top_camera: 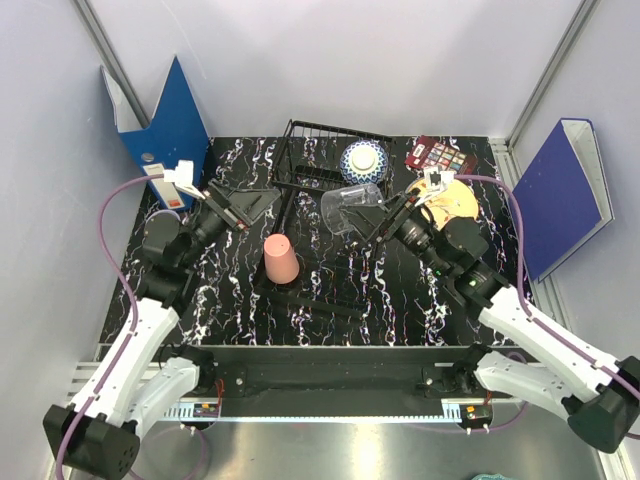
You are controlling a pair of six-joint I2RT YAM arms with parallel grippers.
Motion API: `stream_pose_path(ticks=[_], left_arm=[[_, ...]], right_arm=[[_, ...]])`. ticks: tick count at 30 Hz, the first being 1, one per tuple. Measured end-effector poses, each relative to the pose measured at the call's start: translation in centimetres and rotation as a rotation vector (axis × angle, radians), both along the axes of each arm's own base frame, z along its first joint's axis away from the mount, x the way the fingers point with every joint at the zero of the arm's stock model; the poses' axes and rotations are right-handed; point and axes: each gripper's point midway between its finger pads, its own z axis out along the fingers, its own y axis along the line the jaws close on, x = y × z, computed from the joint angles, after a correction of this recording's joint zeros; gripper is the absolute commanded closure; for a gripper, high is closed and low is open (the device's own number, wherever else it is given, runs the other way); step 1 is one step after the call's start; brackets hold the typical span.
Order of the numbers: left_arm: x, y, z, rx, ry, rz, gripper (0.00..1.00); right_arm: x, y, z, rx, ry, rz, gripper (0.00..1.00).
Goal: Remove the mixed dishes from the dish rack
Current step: Pick up the cup from the dish rack.
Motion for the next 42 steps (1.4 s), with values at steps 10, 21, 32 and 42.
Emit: stream_pose_path(ticks=[10, 21, 32, 42], left_arm=[[-4.0, -2.8, 3.8, -0.193, -0.141, -0.258, 0.05], [-6.1, -4.1, 4.4, -0.201, -0.162, -0.340, 0.05], [-6.0, -5.2, 2.6, -0.154, -0.112, -0.353, 0.99], [-6.3, -5.5, 2.6, -0.095, -0.042, -0.346, 1.00]], right_arm=[[-0.4, 4.4, 0.5, 0.200, 0.039, 0.251, 1.00], [1.1, 6.9, -0.8, 0.243, 0.067, 0.322, 1.00], [0.8, 8.1, -0.1, 0.255, 0.065, 0.398, 1.00], [0.1, 7.1, 0.3, 0.200, 0.060, 0.370, 0.26]])
